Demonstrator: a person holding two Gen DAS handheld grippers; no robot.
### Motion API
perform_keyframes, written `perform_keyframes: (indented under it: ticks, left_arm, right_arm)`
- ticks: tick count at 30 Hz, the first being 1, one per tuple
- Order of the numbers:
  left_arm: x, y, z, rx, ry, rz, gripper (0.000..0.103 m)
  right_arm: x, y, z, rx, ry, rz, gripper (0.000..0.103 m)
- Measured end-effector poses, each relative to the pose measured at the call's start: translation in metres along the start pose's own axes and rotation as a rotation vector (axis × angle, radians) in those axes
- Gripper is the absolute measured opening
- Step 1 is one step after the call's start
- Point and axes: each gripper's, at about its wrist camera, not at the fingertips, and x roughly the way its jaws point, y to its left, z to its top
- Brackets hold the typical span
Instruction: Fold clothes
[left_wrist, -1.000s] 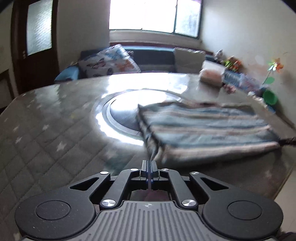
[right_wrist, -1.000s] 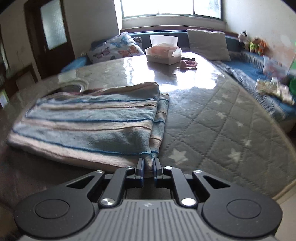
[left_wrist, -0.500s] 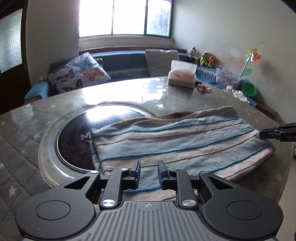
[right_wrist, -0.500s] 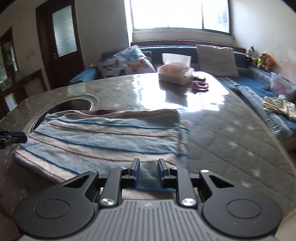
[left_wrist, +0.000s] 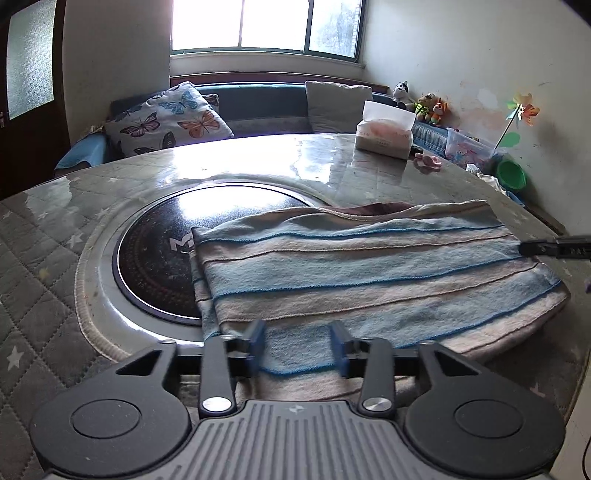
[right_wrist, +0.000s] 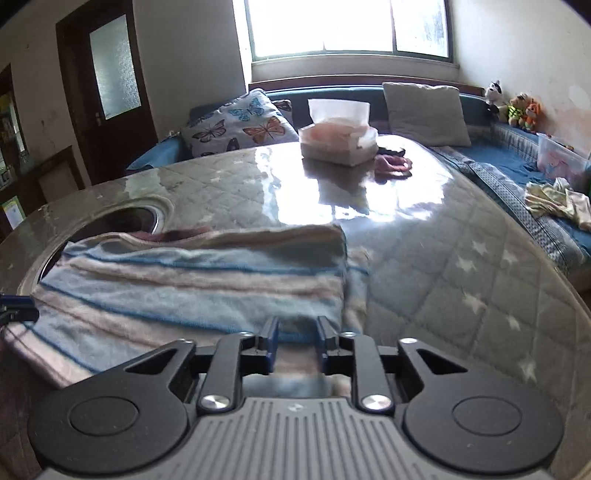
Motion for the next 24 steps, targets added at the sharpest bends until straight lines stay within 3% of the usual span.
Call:
perform_keyframes:
  ticks: [10,18,21,24]
  left_arm:
    - [0.004,0.006,0.0,-0.016,0.015,0.002,0.048]
    - [0.006,0.005,0.0,-0.015,0.015,-0.005,0.052]
    - [0.006,0.004,0.0,-0.015,0.016,-0.008,0.055]
    - [0.007,0.003,0.0,-0.015,0.015,-0.008,0.057]
  right_arm:
    - [0.054,0.0,0.048,-0.01,0.007,0.017,0.028]
    - [0.082,-0.016,0.058,0.047,0.026,-0.033,0.027]
    - [0.082,-0.005,0.063,0.019,0.021,-0.035,0.029]
    - [0.09,0.007,0.064,-0.009,0.034,-0.027,0.036]
